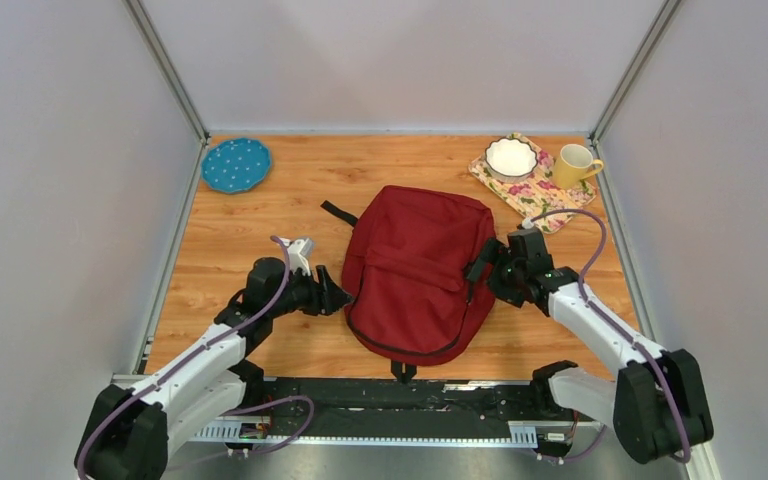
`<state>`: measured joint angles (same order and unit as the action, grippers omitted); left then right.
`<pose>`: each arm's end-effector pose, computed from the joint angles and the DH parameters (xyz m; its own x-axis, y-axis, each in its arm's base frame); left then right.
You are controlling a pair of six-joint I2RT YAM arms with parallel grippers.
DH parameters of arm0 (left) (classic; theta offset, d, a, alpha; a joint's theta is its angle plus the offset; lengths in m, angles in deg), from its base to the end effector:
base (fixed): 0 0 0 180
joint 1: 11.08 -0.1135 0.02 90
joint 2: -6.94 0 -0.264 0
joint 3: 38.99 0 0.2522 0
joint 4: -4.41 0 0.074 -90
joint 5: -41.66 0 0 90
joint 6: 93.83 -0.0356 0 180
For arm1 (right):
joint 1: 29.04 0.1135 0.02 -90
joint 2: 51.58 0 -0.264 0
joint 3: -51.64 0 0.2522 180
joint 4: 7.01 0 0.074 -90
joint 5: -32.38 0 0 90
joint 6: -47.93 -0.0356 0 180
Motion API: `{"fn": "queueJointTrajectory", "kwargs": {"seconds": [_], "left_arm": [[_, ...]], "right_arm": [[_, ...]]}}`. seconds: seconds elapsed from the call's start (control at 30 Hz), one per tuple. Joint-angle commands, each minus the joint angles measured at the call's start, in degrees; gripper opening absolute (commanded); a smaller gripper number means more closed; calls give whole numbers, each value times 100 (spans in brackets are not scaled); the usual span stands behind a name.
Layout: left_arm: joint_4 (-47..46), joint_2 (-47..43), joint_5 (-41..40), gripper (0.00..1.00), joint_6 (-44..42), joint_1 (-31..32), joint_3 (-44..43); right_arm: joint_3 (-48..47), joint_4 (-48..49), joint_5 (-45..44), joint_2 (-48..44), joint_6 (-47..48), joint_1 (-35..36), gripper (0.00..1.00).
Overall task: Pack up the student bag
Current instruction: Adjust the student bag at the center of the board, then reset both arms
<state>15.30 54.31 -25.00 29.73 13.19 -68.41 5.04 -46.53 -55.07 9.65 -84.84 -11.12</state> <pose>0.1534 -0.0846 0.1785 -0.7500 -0.2186 -0.6243 0.3350 0.6882 -0.6435 0.1909 0.0634 0.1924 -0.7917 0.4570 -0.4054 0.2799 0.8613 0.4242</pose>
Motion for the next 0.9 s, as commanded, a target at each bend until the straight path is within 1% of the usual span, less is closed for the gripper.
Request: {"fn": "queueJointTrajectory", "kwargs": {"seconds": [0.0,0.03,0.07,0.1,0.13,0.23,0.33,0.4,0.43,0.47,0.53,0.57,0.67,0.7,0.73,0.8,0.87], "left_arm": [[-811,255,699,64,291,-1,107],[-759,237,638,65,291,-1,124],[-724,141,524,69,291,-1,142],[-689,88,471,77,265,7,151],[-584,36,366,77,230,-1,151],[-259,-175,137,78,99,-1,125],[136,-290,14,78,-130,7,37],[261,-360,-30,78,-288,-1,-59],[539,-387,-118,78,-324,-1,-95],[612,-448,-205,79,-367,-1,-112],[918,-518,-582,79,-368,-1,-183],[1007,-554,-671,79,-446,-1,-218],[1376,-598,-1014,80,-552,7,-393],[1464,-615,-1111,80,-570,7,-472],[1604,-650,-1312,81,-587,7,-508],[1763,-694,-1497,80,-728,7,-561],[1878,-808,-1769,81,-798,7,-631]], "right_arm": [[-398,1362,1368,790,505,-16,91],[-642,1398,1476,976,662,-16,90],[-810,1372,1546,1213,734,-24,89],[-933,1372,1669,1555,795,-16,88],[-1231,1267,1696,1732,883,-24,87],[-1592,1153,1767,2023,1331,-25,86],[-1787,732,1337,1998,1481,-33,86],[-1709,686,1301,1876,1490,-33,87],[-1647,599,1197,1779,1429,-42,87],[-1490,572,1082,1535,1403,-33,89],[-1392,301,521,1235,1367,-16,90],[-1331,221,336,894,1367,-33,92],[-1172,-130,-515,286,1385,-68,93],[-1120,-218,-945,-125,1376,-77,93],[-1093,-358,-1166,-294,1376,-95,93],[-971,-447,-1789,-855,1358,-86,94],[-812,-430,-2212,-1244,1393,-77,94]]}}
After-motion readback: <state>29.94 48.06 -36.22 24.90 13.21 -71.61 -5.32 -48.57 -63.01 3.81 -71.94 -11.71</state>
